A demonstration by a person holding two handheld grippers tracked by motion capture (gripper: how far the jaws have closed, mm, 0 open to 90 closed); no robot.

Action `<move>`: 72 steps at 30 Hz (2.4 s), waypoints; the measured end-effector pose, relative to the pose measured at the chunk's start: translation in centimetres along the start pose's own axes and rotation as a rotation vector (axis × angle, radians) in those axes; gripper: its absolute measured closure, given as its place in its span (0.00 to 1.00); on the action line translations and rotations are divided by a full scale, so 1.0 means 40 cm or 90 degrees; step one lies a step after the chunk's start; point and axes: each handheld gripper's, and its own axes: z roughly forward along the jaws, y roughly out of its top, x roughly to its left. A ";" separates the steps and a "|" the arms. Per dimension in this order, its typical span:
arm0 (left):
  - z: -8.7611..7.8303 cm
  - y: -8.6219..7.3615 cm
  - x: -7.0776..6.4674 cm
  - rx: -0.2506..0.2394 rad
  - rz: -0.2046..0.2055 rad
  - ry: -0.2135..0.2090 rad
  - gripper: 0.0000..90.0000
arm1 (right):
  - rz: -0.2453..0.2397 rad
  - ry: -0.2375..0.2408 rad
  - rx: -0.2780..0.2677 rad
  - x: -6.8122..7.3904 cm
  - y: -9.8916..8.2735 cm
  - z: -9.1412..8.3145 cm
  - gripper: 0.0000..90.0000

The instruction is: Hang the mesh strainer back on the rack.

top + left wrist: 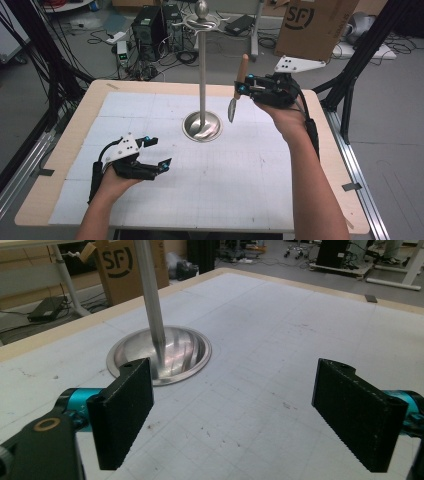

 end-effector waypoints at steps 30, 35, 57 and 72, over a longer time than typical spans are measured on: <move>-0.017 0.003 0.004 -0.007 -0.003 0.007 0.19 | -0.018 -0.028 0.015 -0.016 0.123 0.073 0.77; -0.019 0.004 0.005 -0.010 -0.003 0.006 0.19 | -0.019 -0.041 0.019 -0.019 0.140 0.081 0.77; -0.019 0.004 0.002 -0.006 -0.003 -0.004 0.19 | -0.005 -0.066 0.035 -0.041 0.145 0.129 0.77; -0.014 0.000 0.002 0.001 -0.004 -0.004 0.19 | 0.017 -0.091 0.035 -0.080 0.138 0.139 0.77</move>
